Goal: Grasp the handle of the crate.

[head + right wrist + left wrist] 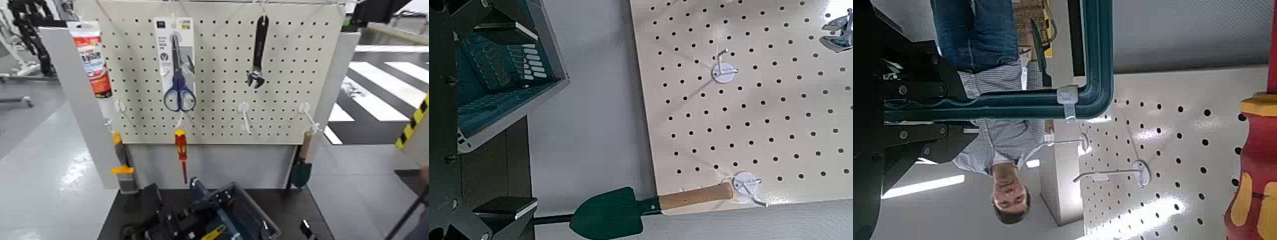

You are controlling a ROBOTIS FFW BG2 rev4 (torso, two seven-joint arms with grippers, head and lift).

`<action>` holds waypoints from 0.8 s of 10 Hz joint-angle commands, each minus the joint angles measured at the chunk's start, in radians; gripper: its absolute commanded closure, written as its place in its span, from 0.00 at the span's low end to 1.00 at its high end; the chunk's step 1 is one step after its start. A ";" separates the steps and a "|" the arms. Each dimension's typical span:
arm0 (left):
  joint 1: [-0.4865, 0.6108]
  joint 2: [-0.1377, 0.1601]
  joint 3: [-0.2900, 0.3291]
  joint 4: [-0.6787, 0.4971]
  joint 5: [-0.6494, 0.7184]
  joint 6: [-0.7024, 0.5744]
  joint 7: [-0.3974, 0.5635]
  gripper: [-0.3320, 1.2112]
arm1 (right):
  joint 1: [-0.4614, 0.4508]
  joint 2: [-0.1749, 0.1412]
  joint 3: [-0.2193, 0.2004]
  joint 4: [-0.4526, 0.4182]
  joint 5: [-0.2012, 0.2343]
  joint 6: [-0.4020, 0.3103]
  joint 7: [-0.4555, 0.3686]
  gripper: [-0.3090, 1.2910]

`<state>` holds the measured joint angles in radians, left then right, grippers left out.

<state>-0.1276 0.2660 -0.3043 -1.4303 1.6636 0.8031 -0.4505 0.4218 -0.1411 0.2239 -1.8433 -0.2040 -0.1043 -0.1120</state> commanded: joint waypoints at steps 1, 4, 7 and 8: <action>0.011 0.019 -0.003 -0.044 0.021 0.025 0.013 0.99 | 0.002 0.002 -0.003 -0.001 0.002 0.000 0.000 0.29; 0.026 0.039 0.010 -0.091 0.054 0.091 0.033 0.99 | 0.003 0.005 -0.005 -0.001 0.006 -0.009 0.000 0.29; 0.029 0.062 0.024 -0.111 0.071 0.188 0.050 0.99 | 0.005 0.006 -0.008 -0.001 0.015 -0.014 -0.002 0.29; 0.029 0.073 0.024 -0.119 0.079 0.214 0.061 0.99 | 0.003 0.006 -0.006 0.001 0.017 -0.014 -0.002 0.29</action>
<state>-0.0983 0.3324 -0.2811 -1.5445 1.7382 0.9998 -0.3906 0.4260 -0.1350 0.2171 -1.8431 -0.1884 -0.1181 -0.1135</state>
